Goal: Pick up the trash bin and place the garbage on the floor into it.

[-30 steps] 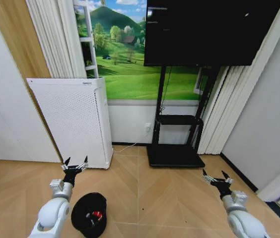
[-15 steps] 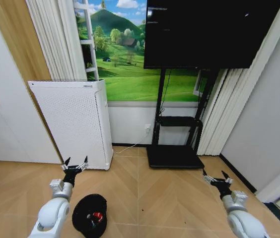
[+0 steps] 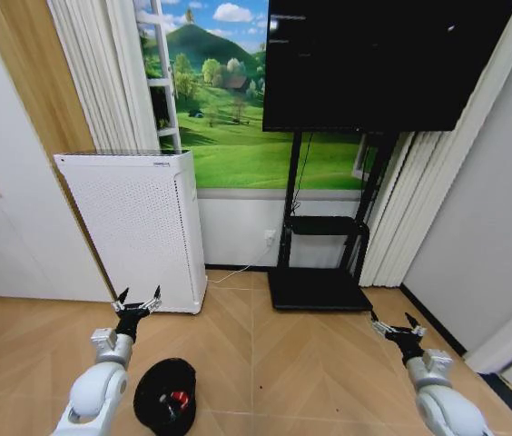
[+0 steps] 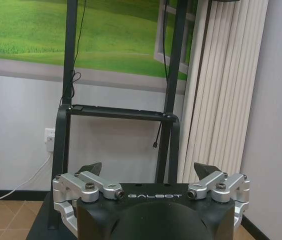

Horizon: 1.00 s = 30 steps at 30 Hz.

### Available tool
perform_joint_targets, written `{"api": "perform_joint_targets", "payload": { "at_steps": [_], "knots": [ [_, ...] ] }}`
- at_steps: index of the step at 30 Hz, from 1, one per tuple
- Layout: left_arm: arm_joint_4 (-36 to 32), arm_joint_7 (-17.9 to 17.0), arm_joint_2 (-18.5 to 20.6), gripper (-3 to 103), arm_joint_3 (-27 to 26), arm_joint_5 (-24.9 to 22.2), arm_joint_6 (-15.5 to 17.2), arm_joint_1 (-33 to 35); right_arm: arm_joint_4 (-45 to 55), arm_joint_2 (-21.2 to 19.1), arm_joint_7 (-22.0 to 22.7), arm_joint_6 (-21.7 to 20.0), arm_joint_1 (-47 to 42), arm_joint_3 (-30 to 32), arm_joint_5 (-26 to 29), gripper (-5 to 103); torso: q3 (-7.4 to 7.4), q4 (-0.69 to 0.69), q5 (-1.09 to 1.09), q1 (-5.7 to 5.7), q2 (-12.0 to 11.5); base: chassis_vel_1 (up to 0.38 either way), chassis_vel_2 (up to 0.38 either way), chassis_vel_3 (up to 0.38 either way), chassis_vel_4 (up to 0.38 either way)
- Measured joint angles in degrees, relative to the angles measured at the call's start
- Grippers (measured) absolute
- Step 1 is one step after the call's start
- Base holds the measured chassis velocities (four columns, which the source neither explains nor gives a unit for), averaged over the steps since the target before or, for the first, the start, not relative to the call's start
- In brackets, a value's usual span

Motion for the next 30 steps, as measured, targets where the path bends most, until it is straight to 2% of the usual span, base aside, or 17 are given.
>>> {"api": "perform_joint_targets", "payload": {
  "at_steps": [21,30],
  "knots": [
    [0.00,0.00,0.00,100,0.00,0.00,0.00,0.00,0.00,0.00,0.00,0.00,0.00,0.00,0.00,100,3.21,0.00,0.00,2.13,5.35,0.000,0.000,0.000,0.000],
    [0.00,0.00,0.00,100,0.00,0.00,0.00,0.00,0.00,0.00,0.00,0.00,0.00,0.00,0.00,100,3.41,0.00,0.00,2.37,5.80,0.000,0.000,0.000,0.000]
  ]
}}
